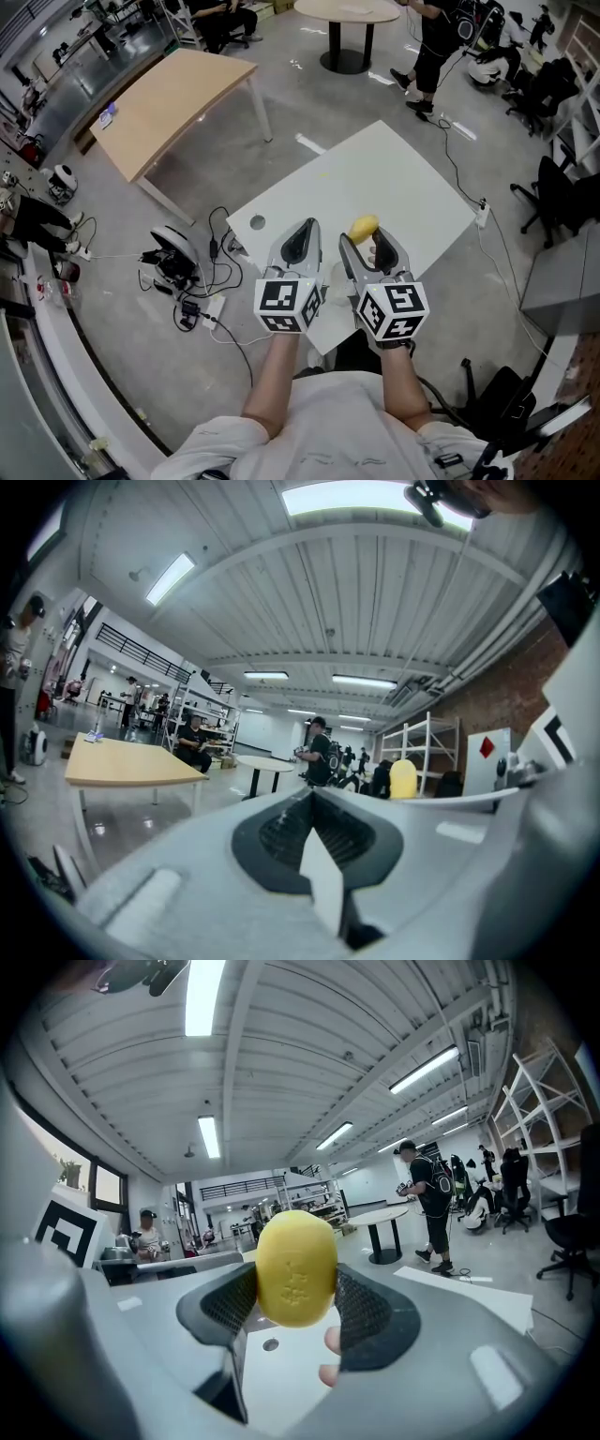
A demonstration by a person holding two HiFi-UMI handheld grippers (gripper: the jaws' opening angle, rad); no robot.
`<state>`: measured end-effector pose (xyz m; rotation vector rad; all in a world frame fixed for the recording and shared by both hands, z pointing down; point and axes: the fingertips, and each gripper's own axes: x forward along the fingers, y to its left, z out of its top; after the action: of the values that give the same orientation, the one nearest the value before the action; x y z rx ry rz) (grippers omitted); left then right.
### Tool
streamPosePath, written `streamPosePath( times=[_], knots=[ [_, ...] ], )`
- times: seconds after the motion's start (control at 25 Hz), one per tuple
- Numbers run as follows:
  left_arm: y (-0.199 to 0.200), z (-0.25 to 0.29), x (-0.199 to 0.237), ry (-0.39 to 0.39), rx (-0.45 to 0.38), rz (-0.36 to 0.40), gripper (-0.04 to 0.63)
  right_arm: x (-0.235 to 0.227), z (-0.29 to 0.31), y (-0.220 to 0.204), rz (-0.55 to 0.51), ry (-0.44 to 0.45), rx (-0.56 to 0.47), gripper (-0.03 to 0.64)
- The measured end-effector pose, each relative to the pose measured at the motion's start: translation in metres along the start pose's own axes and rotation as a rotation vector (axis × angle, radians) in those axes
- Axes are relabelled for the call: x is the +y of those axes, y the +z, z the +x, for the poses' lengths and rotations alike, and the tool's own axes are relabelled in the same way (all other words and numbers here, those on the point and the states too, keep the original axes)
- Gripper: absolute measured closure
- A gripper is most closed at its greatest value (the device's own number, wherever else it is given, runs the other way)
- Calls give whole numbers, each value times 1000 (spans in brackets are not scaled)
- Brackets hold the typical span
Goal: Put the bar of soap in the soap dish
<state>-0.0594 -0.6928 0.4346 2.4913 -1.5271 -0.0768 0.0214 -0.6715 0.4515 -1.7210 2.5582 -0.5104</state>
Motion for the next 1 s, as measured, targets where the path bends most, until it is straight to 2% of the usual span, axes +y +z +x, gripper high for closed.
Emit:
streamPosePath(
  times=[0.64, 1.0],
  knots=[
    [-45, 11, 6, 3, 71, -6, 595, -22, 9, -54, 49, -39, 104, 353],
    [-89, 17, 8, -6, 152, -31, 595, -42, 13, -107, 103, -84, 214, 353]
  ],
)
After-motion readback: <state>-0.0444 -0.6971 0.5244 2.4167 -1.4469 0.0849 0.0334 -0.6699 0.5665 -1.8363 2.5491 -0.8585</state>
